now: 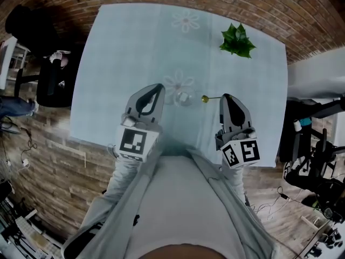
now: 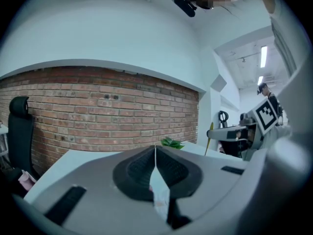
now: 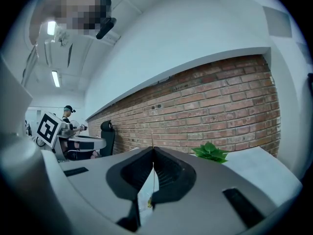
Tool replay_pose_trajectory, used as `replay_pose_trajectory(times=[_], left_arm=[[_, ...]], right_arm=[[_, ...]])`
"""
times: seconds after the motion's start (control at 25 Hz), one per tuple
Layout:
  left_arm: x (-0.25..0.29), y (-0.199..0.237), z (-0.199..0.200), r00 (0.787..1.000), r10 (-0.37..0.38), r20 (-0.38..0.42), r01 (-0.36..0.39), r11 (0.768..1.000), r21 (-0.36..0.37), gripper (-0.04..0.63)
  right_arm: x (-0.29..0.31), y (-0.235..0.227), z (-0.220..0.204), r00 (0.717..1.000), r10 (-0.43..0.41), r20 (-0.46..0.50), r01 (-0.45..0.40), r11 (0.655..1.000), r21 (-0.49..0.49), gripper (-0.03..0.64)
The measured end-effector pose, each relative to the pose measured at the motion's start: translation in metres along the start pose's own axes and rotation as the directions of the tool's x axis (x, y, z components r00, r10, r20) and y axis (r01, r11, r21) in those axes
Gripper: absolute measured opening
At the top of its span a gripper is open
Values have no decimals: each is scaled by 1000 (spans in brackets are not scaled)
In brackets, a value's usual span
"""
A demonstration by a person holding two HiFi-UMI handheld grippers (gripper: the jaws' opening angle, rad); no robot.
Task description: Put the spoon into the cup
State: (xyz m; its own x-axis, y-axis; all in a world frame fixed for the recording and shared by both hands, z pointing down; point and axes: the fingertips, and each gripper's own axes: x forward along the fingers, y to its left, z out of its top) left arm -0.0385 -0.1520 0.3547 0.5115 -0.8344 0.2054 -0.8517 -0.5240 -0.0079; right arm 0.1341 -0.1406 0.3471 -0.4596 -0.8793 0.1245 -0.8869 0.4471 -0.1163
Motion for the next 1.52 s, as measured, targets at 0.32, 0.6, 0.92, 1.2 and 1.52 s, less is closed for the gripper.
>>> replay_pose_trajectory(times=[0.32, 0.6, 0.92, 1.2, 1.52], left_arm=[[8, -7, -8, 999, -35, -3, 35, 999, 2, 23], [11, -6, -23, 999, -40, -25, 39, 999, -34, 23], [15, -12, -41, 997, -58, -45, 57, 998, -41, 23], [15, -14, -57, 996, -50, -80, 43, 994, -96, 23], [19, -11, -69, 993, -51, -111, 39, 993, -109, 23]], right_arm=[[0, 2, 1, 1000, -10, -2, 10, 1000, -9, 18], [11, 5, -5, 1000, 0, 4, 0, 999, 42, 18], [24, 1, -30, 1000, -9, 5, 9, 987, 158, 18], [40, -5, -67, 1000, -17, -19, 22, 961, 276, 18], [61, -9, -100, 998, -17, -52, 34, 942, 335, 18]])
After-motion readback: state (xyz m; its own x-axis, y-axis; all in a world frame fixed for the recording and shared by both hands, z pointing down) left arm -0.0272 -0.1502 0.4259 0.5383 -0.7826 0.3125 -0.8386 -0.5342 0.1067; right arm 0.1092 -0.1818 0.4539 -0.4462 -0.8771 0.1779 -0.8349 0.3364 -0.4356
